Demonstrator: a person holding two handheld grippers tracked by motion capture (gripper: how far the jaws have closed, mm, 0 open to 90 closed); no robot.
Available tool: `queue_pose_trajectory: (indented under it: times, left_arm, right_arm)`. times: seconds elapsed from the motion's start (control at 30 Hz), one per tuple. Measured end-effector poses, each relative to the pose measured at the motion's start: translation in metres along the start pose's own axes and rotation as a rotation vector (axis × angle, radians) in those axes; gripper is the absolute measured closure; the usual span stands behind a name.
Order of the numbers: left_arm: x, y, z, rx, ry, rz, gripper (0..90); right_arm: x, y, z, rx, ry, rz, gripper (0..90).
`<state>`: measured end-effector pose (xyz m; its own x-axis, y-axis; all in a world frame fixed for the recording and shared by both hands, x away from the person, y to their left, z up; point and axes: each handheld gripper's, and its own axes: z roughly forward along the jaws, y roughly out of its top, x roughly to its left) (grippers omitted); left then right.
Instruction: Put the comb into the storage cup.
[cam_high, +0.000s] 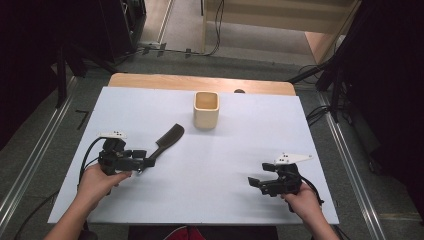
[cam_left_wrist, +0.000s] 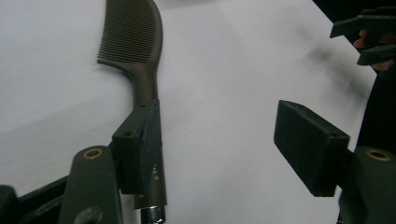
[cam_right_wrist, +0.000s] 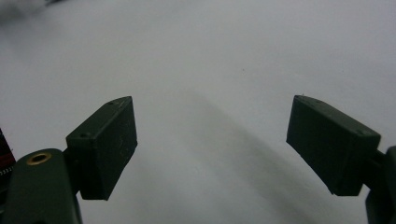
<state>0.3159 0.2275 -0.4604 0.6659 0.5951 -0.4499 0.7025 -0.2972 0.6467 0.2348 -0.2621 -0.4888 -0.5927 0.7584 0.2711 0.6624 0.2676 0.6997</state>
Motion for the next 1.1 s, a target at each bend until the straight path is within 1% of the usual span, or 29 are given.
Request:
queue_pose_trajectory:
  times: [0.07, 0.17, 0.2, 0.27, 0.3, 0.4, 0.63, 0.73, 0.83, 0.97, 1.1]
  left_arm:
    - [-0.003, -0.002, -0.001, -0.009, -0.003, 0.009, 32.6]
    - [-0.007, -0.005, -0.001, -0.006, 0.000, 0.032, 31.3]
    - [-0.009, -0.006, -0.001, -0.009, -0.004, 0.032, 31.2]
    - [-0.011, -0.008, -0.001, -0.005, -0.008, 0.044, 30.0]
    - [-0.013, -0.010, -0.001, -0.009, -0.005, 0.043, 29.4]
    - [-0.016, -0.013, 0.000, -0.001, -0.014, 0.060, 29.4]
    - [-0.024, -0.023, 0.002, 0.027, -0.011, 0.105, 29.3]
    - [-0.026, -0.025, 0.001, 0.026, -0.022, 0.108, 26.3]
    - [-0.027, -0.024, 0.000, 0.036, -0.005, 0.113, 26.4]
    - [-0.026, -0.023, 0.000, 0.035, -0.012, 0.099, 26.4]
    - [-0.026, -0.021, -0.001, 0.026, -0.001, 0.096, 24.7]
  right_arm:
    - [0.000, 0.000, 0.000, 0.000, 0.000, 0.004, 14.6]
    - [0.000, 0.000, 0.001, 0.005, 0.002, 0.000, 14.6]
    - [0.000, -0.001, 0.001, 0.006, 0.002, -0.001, 14.6]
    - [0.000, -0.001, 0.001, 0.009, 0.001, -0.004, 14.6]
    - [0.000, -0.001, 0.001, 0.009, 0.000, -0.004, 14.6]
    - [0.000, -0.001, 0.001, 0.009, 0.001, -0.003, 14.6]
    - [0.000, -0.001, 0.002, 0.011, -0.002, -0.003, 14.5]
    - [0.000, -0.001, 0.002, 0.012, -0.002, -0.002, 14.6]
    - [0.000, -0.001, 0.002, 0.012, -0.001, -0.002, 14.5]
    - [0.000, -0.001, 0.002, 0.011, -0.002, -0.001, 14.6]
    - [0.000, -0.001, 0.002, 0.012, -0.001, -0.002, 14.6]
